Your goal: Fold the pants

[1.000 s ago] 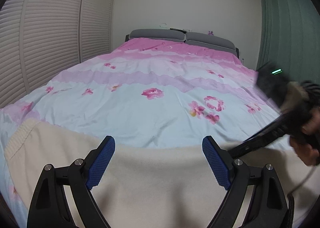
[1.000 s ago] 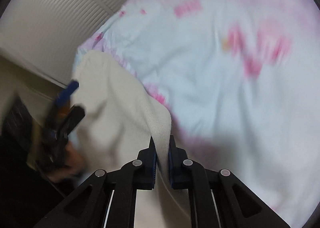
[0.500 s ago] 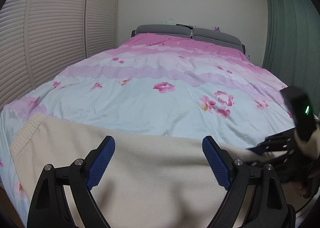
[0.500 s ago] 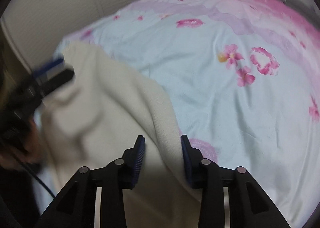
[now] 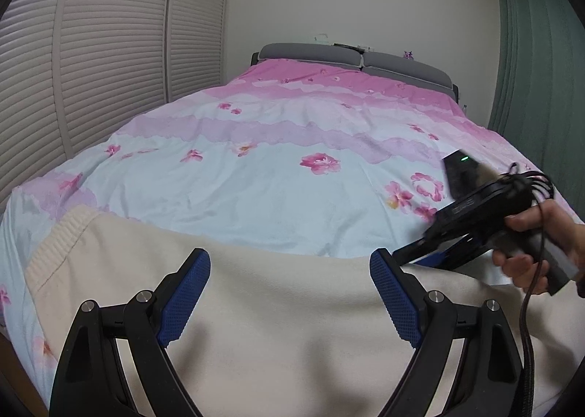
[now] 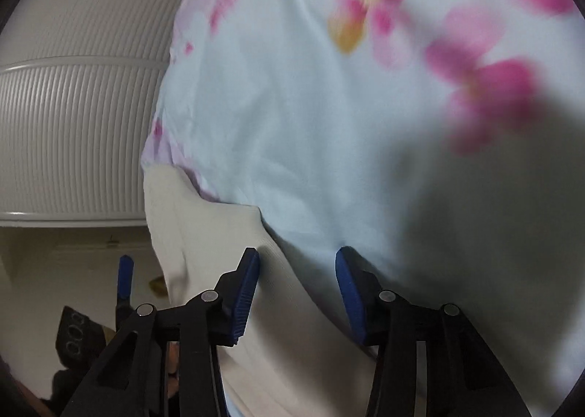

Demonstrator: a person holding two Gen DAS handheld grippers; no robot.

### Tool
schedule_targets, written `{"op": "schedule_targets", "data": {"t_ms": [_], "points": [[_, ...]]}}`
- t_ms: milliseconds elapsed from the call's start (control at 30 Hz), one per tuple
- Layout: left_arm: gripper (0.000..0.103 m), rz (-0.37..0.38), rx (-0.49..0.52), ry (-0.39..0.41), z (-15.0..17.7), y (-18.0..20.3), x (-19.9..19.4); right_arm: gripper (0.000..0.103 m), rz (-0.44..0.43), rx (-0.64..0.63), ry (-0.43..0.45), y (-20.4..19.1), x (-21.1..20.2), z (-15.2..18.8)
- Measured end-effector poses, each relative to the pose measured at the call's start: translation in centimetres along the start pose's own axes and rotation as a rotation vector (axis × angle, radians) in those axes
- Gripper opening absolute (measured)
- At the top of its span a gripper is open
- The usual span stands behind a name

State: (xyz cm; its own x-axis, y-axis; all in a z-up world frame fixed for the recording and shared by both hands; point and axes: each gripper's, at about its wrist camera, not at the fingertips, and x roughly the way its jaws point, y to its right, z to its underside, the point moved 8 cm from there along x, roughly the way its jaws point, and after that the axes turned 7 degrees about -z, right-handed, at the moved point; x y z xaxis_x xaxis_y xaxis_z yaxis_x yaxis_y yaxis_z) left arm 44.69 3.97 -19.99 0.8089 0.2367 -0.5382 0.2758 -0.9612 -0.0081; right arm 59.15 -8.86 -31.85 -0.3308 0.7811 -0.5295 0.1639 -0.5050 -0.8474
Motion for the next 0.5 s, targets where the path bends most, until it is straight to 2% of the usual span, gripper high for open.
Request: {"op": "schedule_targets", "data": {"t_ms": [100,133,167,233,300,400,500], "points": [[0.090,-0.002,0.001,-0.012,0.2,-0.1,0.3,0.023,-0.060,0.021,-0.019,-0.7,1.5,-0.2],[0.090,-0.001,0.001,-0.017,0.3,-0.2,0.3,0.011,-0.076,0.017,-0.033,-1.0,1.9,0.1],[0.090,0.000,0.001,-0.019,0.4,-0.2,0.4,0.008,-0.071,-0.001,-0.037,-1.1,2.2,0.1],[0.090,0.000,0.003,-0.017,0.4,-0.4,0.2,0.006,0.001,-0.081,-0.005,-2.5,2.2,0.8],[0.090,-0.002,0.002,-0.012,0.3,-0.7,-0.1,0.005,0.050,-0.145,0.081,-4.0,0.8,0.6],[0.090,-0.003,-0.007,-0.004,0.2,-1.2,-0.5,0.005,0.132,-0.324,0.229,-8.3,-2.1,0.3],[0.090,-0.008,-0.011,0.004,0.1,-1.7,-0.9,0.005,0.282,-0.465,0.270,-10.2,-1.9,0.9]]}}
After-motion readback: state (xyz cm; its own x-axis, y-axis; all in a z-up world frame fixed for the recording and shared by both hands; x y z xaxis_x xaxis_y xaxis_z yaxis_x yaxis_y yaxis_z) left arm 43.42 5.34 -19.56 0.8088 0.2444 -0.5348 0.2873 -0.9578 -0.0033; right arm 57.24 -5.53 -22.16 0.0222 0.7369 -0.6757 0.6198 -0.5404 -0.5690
